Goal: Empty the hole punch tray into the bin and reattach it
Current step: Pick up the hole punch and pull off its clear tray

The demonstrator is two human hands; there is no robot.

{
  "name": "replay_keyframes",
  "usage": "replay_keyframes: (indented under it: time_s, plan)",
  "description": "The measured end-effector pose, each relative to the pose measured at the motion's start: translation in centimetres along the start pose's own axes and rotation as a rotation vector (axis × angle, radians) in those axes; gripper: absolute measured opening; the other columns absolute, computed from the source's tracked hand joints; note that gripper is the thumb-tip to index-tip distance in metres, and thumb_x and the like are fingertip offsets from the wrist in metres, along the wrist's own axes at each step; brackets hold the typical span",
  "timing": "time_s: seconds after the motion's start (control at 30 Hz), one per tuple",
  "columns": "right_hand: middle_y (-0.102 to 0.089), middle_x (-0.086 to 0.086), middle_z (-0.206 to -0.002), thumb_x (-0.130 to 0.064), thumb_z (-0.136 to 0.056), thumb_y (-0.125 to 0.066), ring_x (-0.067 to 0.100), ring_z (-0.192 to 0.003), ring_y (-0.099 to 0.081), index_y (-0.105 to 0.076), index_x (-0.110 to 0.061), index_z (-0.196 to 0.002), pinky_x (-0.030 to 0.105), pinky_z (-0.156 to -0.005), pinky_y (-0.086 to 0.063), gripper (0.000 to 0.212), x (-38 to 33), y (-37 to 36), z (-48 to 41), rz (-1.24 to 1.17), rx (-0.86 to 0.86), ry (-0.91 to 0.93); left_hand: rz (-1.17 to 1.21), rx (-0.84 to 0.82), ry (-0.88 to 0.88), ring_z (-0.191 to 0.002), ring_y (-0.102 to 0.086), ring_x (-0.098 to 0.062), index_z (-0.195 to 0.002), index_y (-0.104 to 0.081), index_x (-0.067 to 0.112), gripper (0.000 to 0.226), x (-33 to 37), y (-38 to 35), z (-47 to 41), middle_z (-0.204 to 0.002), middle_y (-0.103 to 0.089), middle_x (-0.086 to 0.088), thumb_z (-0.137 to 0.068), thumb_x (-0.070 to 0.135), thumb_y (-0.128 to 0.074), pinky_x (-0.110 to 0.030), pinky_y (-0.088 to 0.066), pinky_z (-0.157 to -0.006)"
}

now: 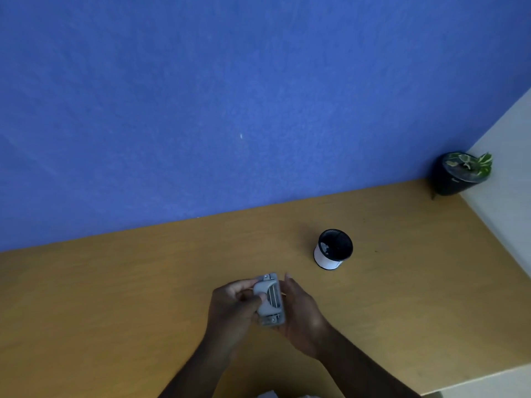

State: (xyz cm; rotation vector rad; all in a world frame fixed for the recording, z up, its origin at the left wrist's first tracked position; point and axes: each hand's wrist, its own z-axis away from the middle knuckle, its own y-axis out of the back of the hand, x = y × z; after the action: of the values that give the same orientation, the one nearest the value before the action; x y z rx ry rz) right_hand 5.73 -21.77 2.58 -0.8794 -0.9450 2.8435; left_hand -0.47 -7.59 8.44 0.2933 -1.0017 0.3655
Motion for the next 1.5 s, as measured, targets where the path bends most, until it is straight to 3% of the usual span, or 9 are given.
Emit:
replay_keyframes:
  time_s: [0.13, 0.37, 0.53, 0.7, 0.83, 1.1, 1.2, 1.37, 1.5]
  plan:
    - [-0.073, 0.026, -0.13, -0.055, -0.109, -0.033, 0.037, -0.109, -0.073, -0.068, -0.004, -0.134, 0.049, -0.094, -0.053, 0.066, 0.1, -0.8, 1.2, -0.037, -0.024, -0.027, -0.058, -0.026, 0.0, -0.081, -0.084, -0.02, -0.103, -0.075, 0.029, 0.031, 0.5, -0.4, 1.4, -0.075, -0.083, 0.003, -0.092, 0.0, -0.077, -0.041, -0.07, -0.072]
    - [-0.076, 0.025, -0.118, -0.056, -0.109, -0.033, 0.033, -0.09, -0.077, -0.082, -0.007, -0.107, 0.039, -0.069, -0.061, 0.069, 0.1, -1.1, 2.7, -0.118, -0.039, -0.049, -0.108, -0.058, -0.016, -0.075, -0.083, -0.016, -0.11, -0.078, 0.022, 0.029, 0.8, -0.5, 2.8, -0.073, -0.083, 0.002, -0.091, 0.0, -0.078, -0.031, -0.064, -0.06]
    - [-0.076, 0.026, -0.117, -0.058, -0.107, -0.032, 0.035, -0.095, -0.073, -0.083, -0.004, -0.106, 0.043, -0.079, -0.055, 0.074, 0.4, -1.2, 3.3, -0.155, -0.001, -0.087, -0.144, -0.066, -0.036, -0.075, -0.082, -0.012, -0.104, -0.079, 0.027, 0.03, 0.5, -0.7, 3.4, -0.074, -0.083, 0.003, -0.09, 0.0, -0.078, -0.031, -0.064, -0.063]
    - [-0.077, 0.021, -0.091, -0.056, -0.107, -0.034, 0.031, -0.069, -0.075, -0.083, -0.004, -0.084, 0.032, -0.05, -0.058, 0.076, -0.2, -1.6, 4.2, -0.224, -0.053, -0.078, -0.147, -0.065, -0.048, -0.075, -0.081, -0.019, -0.108, -0.08, 0.023, 0.03, 0.3, -0.7, 3.8, -0.077, -0.083, -0.005, -0.09, -0.001, -0.078, -0.043, -0.067, -0.069]
    - [-0.073, 0.019, -0.083, -0.056, -0.108, -0.033, 0.028, -0.059, -0.069, -0.08, -0.005, -0.079, 0.029, -0.041, -0.051, 0.075, -0.6, -2.1, 4.6, -0.253, -0.042, -0.078, -0.148, -0.057, -0.062, -0.076, -0.081, -0.024, -0.11, -0.081, 0.022, 0.03, 0.3, -0.8, 3.9, -0.086, -0.083, -0.014, -0.09, 0.001, -0.078, -0.054, -0.067, -0.077]
    - [-0.078, 0.018, -0.087, -0.059, -0.106, -0.035, 0.029, -0.073, -0.076, -0.083, -0.005, -0.084, 0.038, -0.065, -0.061, 0.076, -0.6, -2.0, 4.7, -0.218, -0.003, -0.089, -0.124, -0.051, -0.069, -0.086, -0.083, -0.028, -0.111, -0.082, 0.02, 0.029, 0.5, -0.7, 4.3, -0.086, -0.084, -0.01, -0.09, 0.001, -0.077, -0.058, -0.067, -0.086]
    - [-0.077, 0.015, -0.091, -0.06, -0.104, -0.038, 0.027, -0.077, -0.073, -0.083, -0.007, -0.093, 0.04, -0.074, -0.055, 0.071, -0.7, -2.2, 4.8, -0.173, 0.042, -0.076, -0.098, -0.03, -0.074, -0.074, -0.079, -0.016, -0.105, -0.081, 0.025, 0.028, 0.6, -0.6, 4.3, -0.081, -0.084, -0.004, -0.09, 0.001, -0.078, -0.05, -0.067, -0.084]
    - [-0.075, 0.013, -0.09, -0.062, -0.104, -0.036, 0.024, -0.073, -0.07, -0.081, -0.009, -0.098, 0.037, -0.067, -0.054, 0.07, -0.6, -2.4, 4.7, -0.138, 0.021, -0.049, 0.017, -0.036, -0.06, -0.075, -0.078, -0.02, -0.108, -0.082, 0.016, 0.027, 0.6, -0.5, 4.2, -0.082, -0.084, -0.007, -0.091, -0.004, -0.075, -0.043, -0.065, -0.073]
    - [-0.072, 0.013, -0.089, -0.062, -0.105, -0.032, 0.024, -0.068, -0.067, -0.073, -0.006, -0.116, 0.034, -0.058, -0.052, 0.07, -0.3, -2.0, 4.4, -0.124, -0.046, -0.025, 0.177, -0.085, -0.009, -0.093, -0.08, -0.035, -0.112, -0.079, 0.007, 0.025, 0.7, -0.2, 3.8, -0.096, -0.084, -0.019, -0.095, -0.008, -0.07, -0.058, -0.063, -0.092]
